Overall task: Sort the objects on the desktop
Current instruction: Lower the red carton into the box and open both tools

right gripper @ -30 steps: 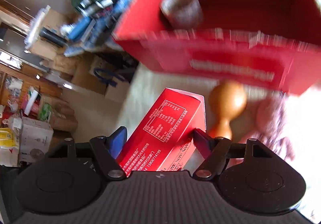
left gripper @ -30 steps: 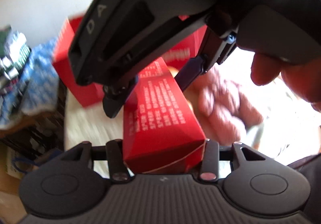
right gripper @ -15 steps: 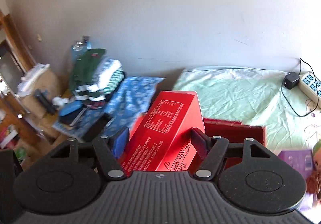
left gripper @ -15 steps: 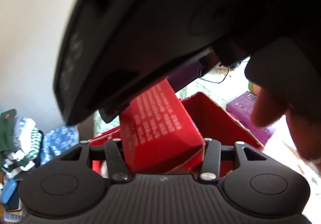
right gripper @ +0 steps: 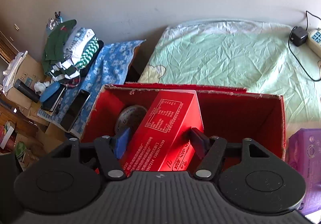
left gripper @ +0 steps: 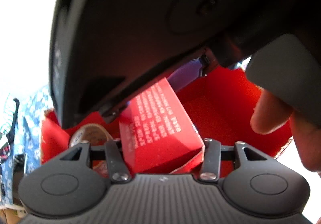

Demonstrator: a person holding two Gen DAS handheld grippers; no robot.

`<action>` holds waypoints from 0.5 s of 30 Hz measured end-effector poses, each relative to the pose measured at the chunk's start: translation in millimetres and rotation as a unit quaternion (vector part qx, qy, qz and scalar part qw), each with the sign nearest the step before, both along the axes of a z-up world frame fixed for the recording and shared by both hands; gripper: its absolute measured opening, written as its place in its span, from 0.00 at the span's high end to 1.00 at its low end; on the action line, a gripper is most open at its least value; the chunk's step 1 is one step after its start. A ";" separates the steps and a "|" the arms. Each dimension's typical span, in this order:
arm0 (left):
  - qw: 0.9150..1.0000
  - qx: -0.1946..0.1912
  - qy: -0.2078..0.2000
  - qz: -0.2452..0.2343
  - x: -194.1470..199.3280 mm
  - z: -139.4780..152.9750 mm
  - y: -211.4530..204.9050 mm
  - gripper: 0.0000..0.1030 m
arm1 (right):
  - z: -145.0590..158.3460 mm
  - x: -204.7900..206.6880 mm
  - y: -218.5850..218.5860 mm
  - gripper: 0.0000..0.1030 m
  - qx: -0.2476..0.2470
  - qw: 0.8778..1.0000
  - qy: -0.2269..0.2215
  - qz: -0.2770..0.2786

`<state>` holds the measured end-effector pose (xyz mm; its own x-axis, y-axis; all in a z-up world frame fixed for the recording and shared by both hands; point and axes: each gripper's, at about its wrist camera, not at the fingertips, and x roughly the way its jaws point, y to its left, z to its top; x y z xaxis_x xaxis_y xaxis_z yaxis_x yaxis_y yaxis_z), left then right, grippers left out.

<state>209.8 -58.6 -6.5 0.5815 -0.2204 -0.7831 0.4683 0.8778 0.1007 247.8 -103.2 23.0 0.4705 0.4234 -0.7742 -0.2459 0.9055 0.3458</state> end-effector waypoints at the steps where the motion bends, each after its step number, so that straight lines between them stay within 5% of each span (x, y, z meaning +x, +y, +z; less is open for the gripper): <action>1: 1.000 -0.001 0.005 0.003 0.8 -2.1 1.7 0.52 | -2.2 0.9 1.0 0.35 0.001 1.000 0.005 0.000; 15: 0.997 0.007 0.073 0.039 14.2 -26.1 21.9 0.45 | -37.5 21.9 9.0 0.39 0.013 0.997 0.082 0.000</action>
